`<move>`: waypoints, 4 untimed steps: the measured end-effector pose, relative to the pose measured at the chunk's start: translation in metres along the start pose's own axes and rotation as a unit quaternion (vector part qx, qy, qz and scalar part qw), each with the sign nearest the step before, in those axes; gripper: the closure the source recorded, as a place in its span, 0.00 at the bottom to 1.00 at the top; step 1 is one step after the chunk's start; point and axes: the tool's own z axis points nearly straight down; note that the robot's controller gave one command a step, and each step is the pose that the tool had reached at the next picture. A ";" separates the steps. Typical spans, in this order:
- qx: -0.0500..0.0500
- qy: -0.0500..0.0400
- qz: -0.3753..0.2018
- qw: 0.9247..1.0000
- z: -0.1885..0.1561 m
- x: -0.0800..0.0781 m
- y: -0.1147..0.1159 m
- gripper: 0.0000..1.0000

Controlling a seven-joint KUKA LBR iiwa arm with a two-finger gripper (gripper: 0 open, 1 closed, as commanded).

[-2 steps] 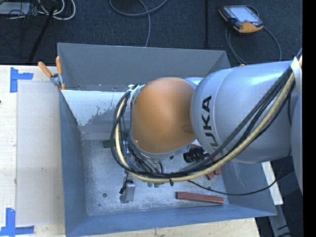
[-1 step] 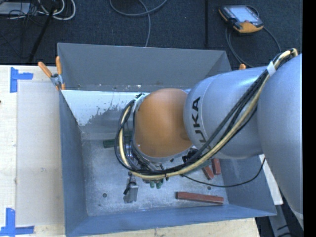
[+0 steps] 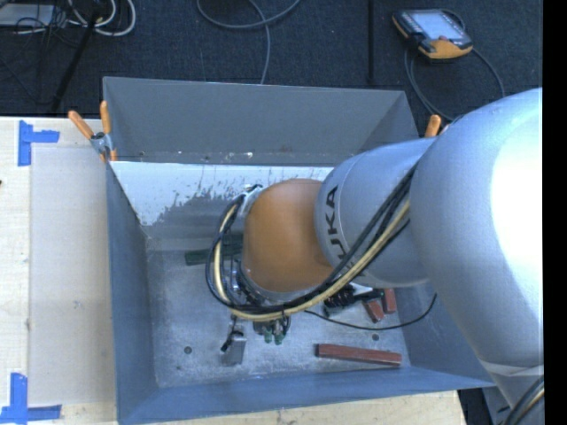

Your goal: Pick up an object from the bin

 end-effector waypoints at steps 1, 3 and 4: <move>0.001 0.004 -0.045 0.999 0.024 -0.014 -0.020 0.00; -0.001 -0.001 0.060 0.998 -0.024 -0.054 -0.019 0.00; 0.002 0.006 0.040 0.999 -0.055 -0.047 -0.043 0.00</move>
Offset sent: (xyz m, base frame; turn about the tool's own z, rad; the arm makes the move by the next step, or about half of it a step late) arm 0.0685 -0.0160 0.0457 0.1754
